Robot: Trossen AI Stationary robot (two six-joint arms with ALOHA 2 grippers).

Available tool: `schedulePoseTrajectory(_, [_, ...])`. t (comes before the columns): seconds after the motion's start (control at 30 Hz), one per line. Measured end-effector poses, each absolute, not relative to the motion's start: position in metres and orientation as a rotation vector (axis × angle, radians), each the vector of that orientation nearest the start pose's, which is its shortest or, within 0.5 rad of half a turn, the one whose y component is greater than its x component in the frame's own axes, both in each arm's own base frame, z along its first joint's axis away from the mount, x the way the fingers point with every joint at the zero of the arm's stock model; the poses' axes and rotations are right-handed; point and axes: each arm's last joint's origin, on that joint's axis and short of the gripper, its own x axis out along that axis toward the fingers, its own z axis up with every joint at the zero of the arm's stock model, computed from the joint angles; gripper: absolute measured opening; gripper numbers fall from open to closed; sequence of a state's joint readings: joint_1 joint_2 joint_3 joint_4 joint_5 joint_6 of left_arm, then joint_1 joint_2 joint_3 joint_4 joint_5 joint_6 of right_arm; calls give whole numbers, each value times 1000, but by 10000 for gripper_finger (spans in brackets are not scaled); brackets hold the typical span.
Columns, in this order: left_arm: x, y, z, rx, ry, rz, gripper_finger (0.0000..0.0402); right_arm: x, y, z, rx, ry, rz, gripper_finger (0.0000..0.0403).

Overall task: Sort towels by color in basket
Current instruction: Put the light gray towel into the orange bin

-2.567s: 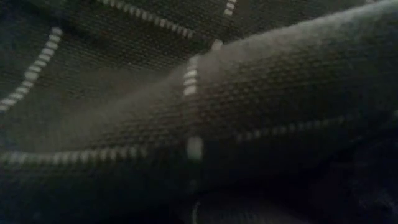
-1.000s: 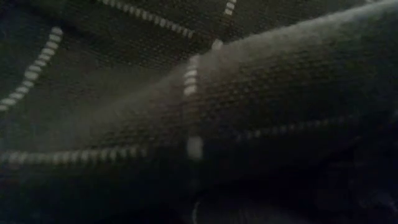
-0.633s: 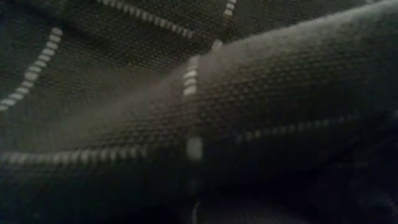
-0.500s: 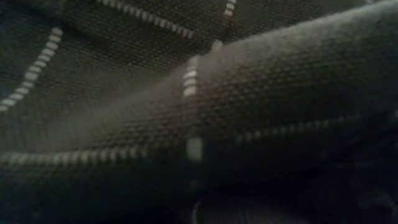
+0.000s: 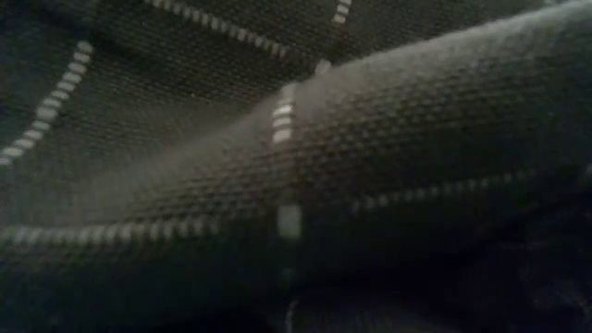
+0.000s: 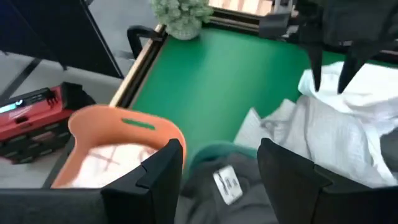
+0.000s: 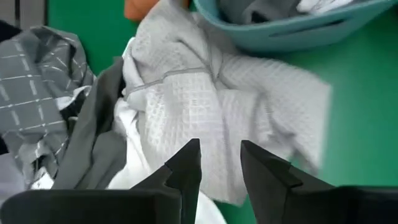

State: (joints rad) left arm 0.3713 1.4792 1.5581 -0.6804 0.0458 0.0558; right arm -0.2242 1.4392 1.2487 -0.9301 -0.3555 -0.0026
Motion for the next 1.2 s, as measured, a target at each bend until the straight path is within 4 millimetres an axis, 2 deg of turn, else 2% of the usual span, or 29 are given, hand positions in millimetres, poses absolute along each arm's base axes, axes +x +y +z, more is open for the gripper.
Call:
schedulePoseTrajectory(0.17, [269,83,378,-122,619,347,196,292,-23,265,331,1008,144,152])
schedulePoseTrajectory(0.37, [227,45,380,-227,542,342,196,317,17,239,259,1025,140,175])
schedulePoseTrajectory(0.57, [197,19,383,-255,468,342,196,331,48,189,159,1188,-5,191])
schedulePoseTrajectory(0.7, [192,8,383,-241,468,291,196,336,56,165,242,1256,-94,164])
schedulePoseTrajectory(0.8, [190,3,384,-232,463,275,196,338,64,158,243,1262,-112,103])
schedulePoseTrajectory(0.9, [187,1,386,-225,454,282,196,337,67,159,249,1257,-118,26])
schedulePoseTrajectory(1.03, [185,2,386,-219,453,301,196,331,64,177,315,1218,-137,20])
schedulePoseTrajectory(1.1, [183,2,386,-216,457,309,196,327,61,197,350,1160,-134,18])
schedulePoseTrajectory(1.2, [182,4,385,-204,467,321,196,320,52,239,379,1010,-105,16])
